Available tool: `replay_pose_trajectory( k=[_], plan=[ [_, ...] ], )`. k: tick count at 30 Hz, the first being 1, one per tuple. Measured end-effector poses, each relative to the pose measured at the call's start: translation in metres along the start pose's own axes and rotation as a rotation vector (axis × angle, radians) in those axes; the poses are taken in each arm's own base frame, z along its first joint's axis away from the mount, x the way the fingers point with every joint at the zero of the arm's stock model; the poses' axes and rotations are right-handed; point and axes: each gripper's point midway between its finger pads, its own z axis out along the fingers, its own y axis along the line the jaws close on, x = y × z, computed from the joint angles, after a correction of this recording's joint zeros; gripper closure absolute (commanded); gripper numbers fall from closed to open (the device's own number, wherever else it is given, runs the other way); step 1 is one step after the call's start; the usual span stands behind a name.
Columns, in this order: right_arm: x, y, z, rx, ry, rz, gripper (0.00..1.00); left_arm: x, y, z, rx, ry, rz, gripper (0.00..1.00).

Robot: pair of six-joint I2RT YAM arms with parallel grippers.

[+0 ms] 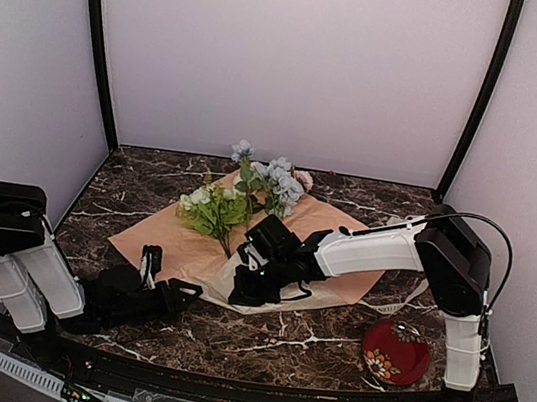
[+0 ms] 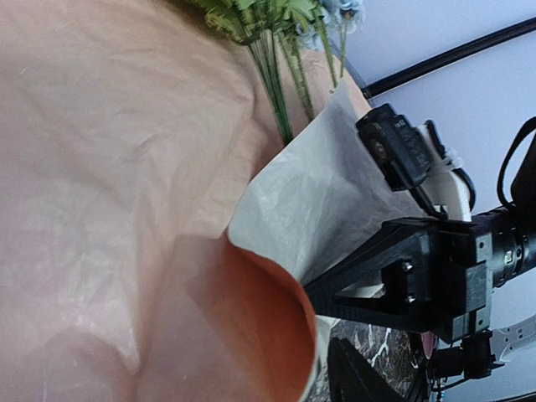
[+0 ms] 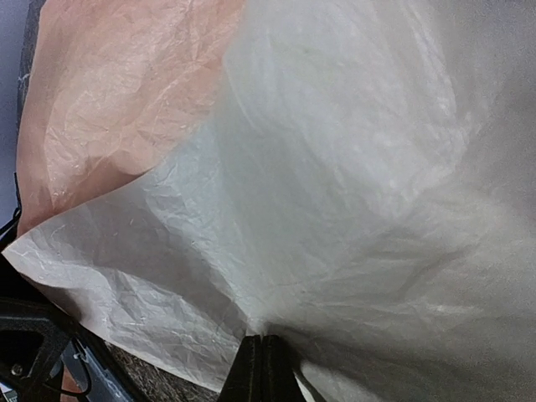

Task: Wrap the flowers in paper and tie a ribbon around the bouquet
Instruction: Pick up the one-fourth-folded wrapping paper from the center of the board.

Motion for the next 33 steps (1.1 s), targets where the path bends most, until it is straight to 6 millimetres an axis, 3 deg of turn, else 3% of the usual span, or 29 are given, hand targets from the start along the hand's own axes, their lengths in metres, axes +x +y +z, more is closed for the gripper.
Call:
replay_pose_trajectory(
  k=[3, 13, 20, 23, 26, 31, 33],
  plan=[
    [0.0, 0.0, 0.0, 0.001, 0.0, -0.001, 1.0, 0.006, 0.016, -0.002, -0.041, 0.011, -0.008, 0.58],
    [0.001, 0.002, -0.001, 0.005, 0.009, -0.058, 1.0, 0.007, 0.023, -0.001, -0.081, 0.015, -0.018, 0.77],
    [0.001, 0.034, -0.005, -0.093, 0.023, -0.141, 1.0, 0.006, 0.025, 0.002, -0.133, 0.024, -0.004, 0.84],
    [-0.001, 0.052, -0.007, -0.147, 0.02, -0.17, 1.0, 0.007, 0.026, 0.003, -0.142, 0.026, 0.001, 0.85],
    [-0.005, 0.057, -0.002, -0.156, 0.021, -0.176, 1.0, 0.006, 0.027, 0.003, -0.146, 0.025, 0.003, 0.85],
    [-0.002, 0.036, 0.026, -0.109, 0.064, -0.141, 1.0, 0.005, 0.027, 0.002, -0.155, 0.023, 0.016, 0.83],
    [-0.003, 0.034, 0.027, -0.114, 0.066, -0.134, 1.0, 0.004, 0.028, 0.0, -0.163, 0.022, 0.028, 0.78]
  ],
)
